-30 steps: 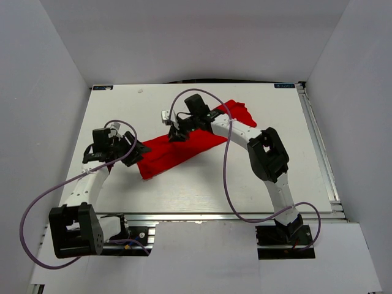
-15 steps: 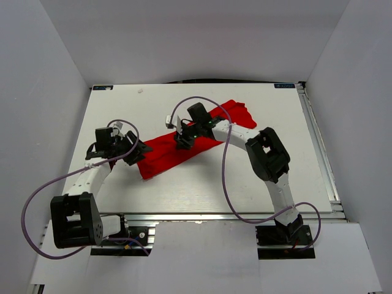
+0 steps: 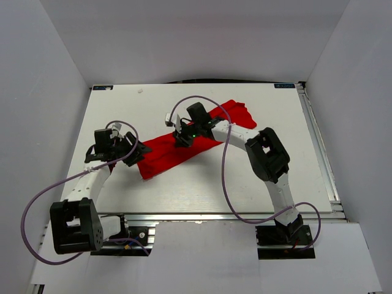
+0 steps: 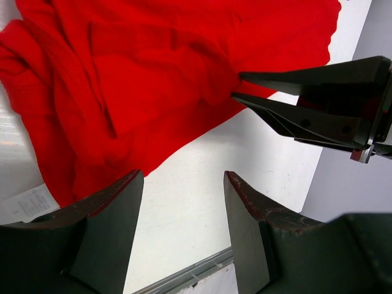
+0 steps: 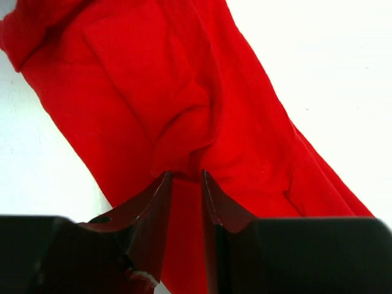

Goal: Fold and stack the t-shirts
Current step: Grab the bottom of the folded rectangular tshirt with left arm

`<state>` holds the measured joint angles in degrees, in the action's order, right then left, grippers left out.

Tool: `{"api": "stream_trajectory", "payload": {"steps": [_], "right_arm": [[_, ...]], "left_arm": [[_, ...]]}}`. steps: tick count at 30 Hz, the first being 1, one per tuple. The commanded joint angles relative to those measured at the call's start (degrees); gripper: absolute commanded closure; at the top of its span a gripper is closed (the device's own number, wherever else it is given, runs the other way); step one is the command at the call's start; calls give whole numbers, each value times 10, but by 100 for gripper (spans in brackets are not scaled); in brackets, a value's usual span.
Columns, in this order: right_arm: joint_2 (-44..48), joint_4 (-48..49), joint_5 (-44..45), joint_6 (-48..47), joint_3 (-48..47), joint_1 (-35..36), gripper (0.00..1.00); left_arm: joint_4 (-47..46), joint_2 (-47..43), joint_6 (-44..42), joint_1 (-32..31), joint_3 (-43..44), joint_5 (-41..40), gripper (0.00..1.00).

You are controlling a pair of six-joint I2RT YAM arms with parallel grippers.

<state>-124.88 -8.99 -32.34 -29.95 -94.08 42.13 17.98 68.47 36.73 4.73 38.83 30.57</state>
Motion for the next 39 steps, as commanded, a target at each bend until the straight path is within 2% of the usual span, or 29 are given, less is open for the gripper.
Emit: {"api": "stream_trajectory", "payload": {"steps": [1, 8, 12, 30, 39], "right_arm": [[3, 14, -18, 10, -22, 7, 70], [-1, 19, -15, 7, -25, 12, 84], [4, 34, 6, 7, -26, 9, 89], [-23, 21, 54, -21, -83, -11, 91], [-73, 5, 89, -38, -122, -11, 92]], "left_arm": [[5, -22, 1, -2, -6, -3, 34], [9, -29, -1, -2, -5, -6, 34], [17, -37, -3, -2, -6, -11, 34], [30, -47, -8, -2, -7, -17, 34], [45, -47, -16, -2, 5, -22, 34]]}}
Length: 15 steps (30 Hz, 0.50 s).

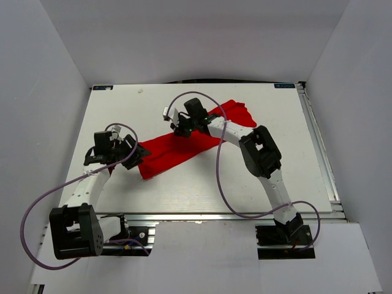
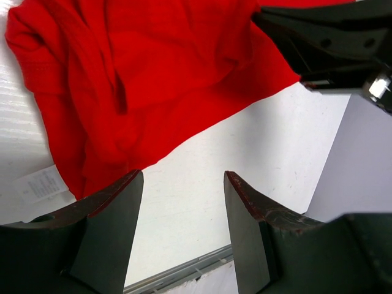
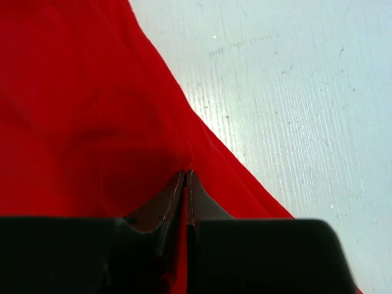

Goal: Fold and stack the t-shirts
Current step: Grab the bottom of the folded rectangular tshirt with left arm

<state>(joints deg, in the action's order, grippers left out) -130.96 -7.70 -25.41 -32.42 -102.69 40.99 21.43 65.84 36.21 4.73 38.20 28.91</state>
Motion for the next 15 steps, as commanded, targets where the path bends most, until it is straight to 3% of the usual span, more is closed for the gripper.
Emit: {"api": "stream_trajectory", "payload": {"steps": [1, 12, 13, 15], "right_arm": [[-22, -11, 22, -16, -41, 1, 92], [-31, -10, 62, -41, -26, -2, 91], [-31, -9, 64, -41, -26, -1, 90], [-31, -7, 65, -39, -29, -2, 77]], "left_arm": [[14, -23, -13, -2, 14, -6, 34], [35, -35, -19, -2, 19, -45, 34], [39, -36, -20, -2, 21, -50, 34], [50, -34, -23, -2, 24, -66, 34]]}}
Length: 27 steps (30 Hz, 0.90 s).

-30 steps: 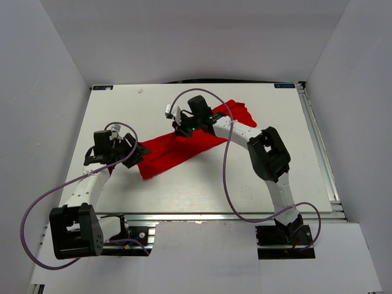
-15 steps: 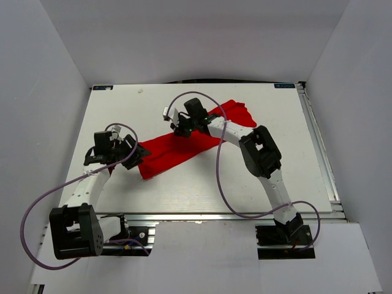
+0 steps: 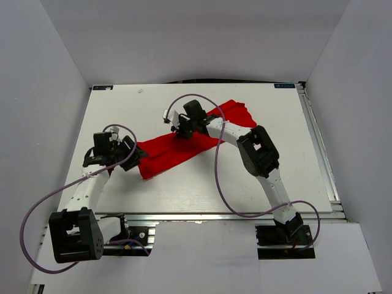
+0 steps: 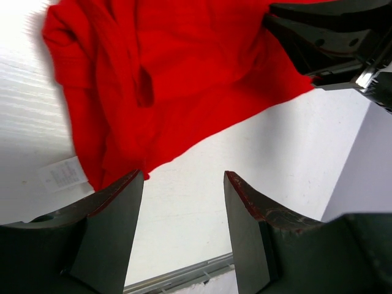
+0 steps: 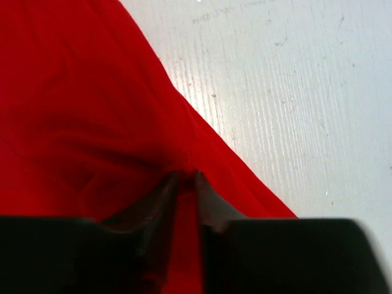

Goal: Fold and stack the t-shirts
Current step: Grab the bottom of the folded rectangular tshirt with left arm

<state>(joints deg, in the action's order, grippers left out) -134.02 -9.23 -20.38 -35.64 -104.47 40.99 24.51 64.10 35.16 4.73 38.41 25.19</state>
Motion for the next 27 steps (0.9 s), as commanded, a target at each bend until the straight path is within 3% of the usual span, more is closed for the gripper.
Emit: {"api": "stream_trajectory", "payload": {"steps": [1, 3, 5, 9, 14, 20, 25, 27], "right_arm": [[0, 9, 18, -5, -10, -1, 71], [7, 11, 22, -3, -8, -2, 57], [28, 14, 17, 5, -3, -7, 53], [78, 17, -5, 28, 11, -24, 50], [156, 9, -62, 49, 63, -55, 47], [269, 27, -123, 57, 187, -80, 37], [324, 12, -149, 53, 225, -97, 36], [333, 8, -153, 50, 239, -101, 36]], "left_arm": [[25, -16, -13, -2, 24, -35, 34], [40, -15, -15, -2, 25, -50, 34], [50, -18, -15, -2, 30, -78, 34], [80, -13, -15, -1, 39, -125, 31], [62, 16, -11, -1, 36, -123, 25], [-13, 104, -18, 0, 32, -99, 17], [-85, 143, -21, 5, 21, -67, 12], [-113, 154, -18, 5, 19, -51, 6]]}}
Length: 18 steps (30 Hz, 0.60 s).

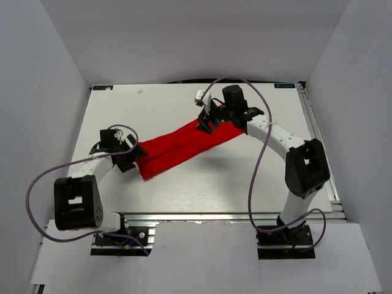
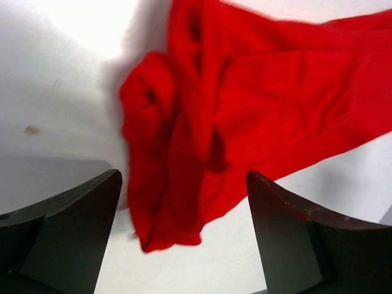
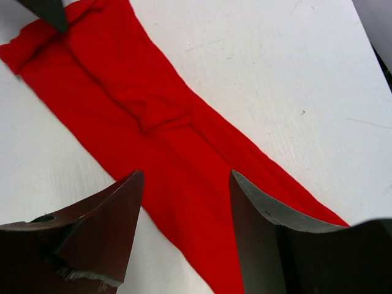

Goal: Fold and stack the t-shirts
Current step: Grab the bottom of the folded rectangular tshirt with left arm

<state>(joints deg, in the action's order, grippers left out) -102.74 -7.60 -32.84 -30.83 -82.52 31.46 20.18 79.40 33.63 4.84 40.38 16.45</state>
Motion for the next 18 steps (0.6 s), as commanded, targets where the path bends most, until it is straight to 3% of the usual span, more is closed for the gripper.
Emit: {"api": "stream_trajectory", "payload": {"steps": [1, 9, 14, 18], "right_arm": [[26, -10, -28, 2, 24, -8, 36], [47, -8, -33, 13, 54, -13, 35], [50, -7, -35, 20, 57, -16, 36], [51, -8, -35, 23, 56, -16, 36]], "left_arm": [[-78, 7, -4, 4, 0, 42, 6], [-82, 65, -11, 6, 0, 30, 6], [-66, 57, -31, 10, -8, 17, 7], [-92, 82, -28, 11, -10, 51, 13]]}}
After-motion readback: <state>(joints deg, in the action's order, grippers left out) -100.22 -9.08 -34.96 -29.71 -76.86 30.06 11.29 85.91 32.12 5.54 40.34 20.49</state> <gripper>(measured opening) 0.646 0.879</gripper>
